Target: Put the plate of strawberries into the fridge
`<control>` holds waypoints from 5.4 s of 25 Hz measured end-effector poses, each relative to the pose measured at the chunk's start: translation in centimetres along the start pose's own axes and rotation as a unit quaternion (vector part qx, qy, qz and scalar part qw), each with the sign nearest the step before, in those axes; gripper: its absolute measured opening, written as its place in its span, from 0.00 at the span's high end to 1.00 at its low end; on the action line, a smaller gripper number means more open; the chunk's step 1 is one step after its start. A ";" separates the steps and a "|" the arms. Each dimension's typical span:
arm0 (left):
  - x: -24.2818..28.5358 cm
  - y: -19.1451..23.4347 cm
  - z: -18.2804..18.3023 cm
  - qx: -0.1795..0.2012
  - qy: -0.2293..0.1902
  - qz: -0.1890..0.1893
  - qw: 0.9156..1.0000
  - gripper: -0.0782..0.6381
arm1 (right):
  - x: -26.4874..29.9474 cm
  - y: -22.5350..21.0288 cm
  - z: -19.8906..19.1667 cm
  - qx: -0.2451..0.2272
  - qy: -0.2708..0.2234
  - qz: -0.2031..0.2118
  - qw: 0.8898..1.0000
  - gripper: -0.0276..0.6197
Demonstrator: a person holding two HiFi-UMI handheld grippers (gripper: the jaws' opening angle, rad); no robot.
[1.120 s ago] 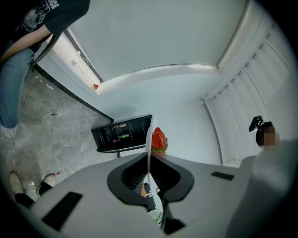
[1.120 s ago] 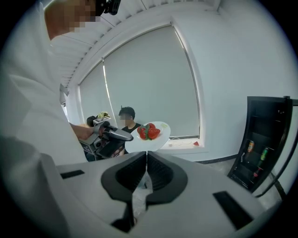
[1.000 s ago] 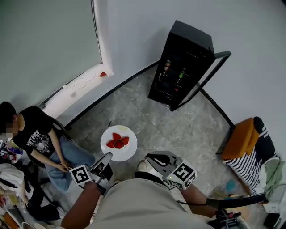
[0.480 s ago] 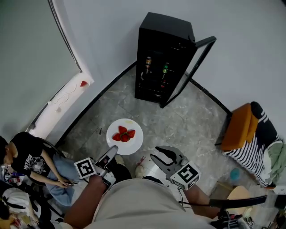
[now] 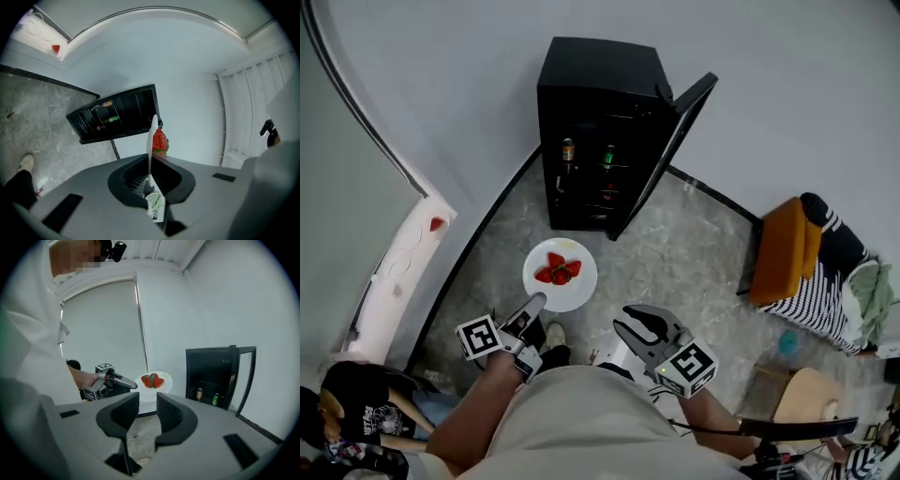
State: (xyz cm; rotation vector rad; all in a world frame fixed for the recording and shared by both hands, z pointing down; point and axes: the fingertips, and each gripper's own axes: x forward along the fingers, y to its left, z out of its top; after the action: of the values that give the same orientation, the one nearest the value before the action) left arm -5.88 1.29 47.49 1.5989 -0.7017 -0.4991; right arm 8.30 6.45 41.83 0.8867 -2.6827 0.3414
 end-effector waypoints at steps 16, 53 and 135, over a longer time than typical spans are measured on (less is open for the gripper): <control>19.1 7.4 13.1 0.009 0.027 0.040 0.999 0.86 | 5.5 -13.1 3.1 0.039 0.009 -0.049 0.998 0.77; 47.7 27.2 29.2 0.036 -0.122 0.285 0.950 0.84 | 1.1 -40.9 1.1 0.057 0.108 -0.016 0.992 0.77; 5.6 -5.9 -0.8 0.374 0.193 -0.001 0.907 0.87 | 6.1 -2.7 2.8 -0.017 0.021 0.084 0.996 0.92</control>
State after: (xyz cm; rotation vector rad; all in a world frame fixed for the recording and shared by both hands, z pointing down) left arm -0.37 -1.68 42.21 2.3281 -0.6150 0.1310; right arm 4.65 0.20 41.71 0.6383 -2.7209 0.3453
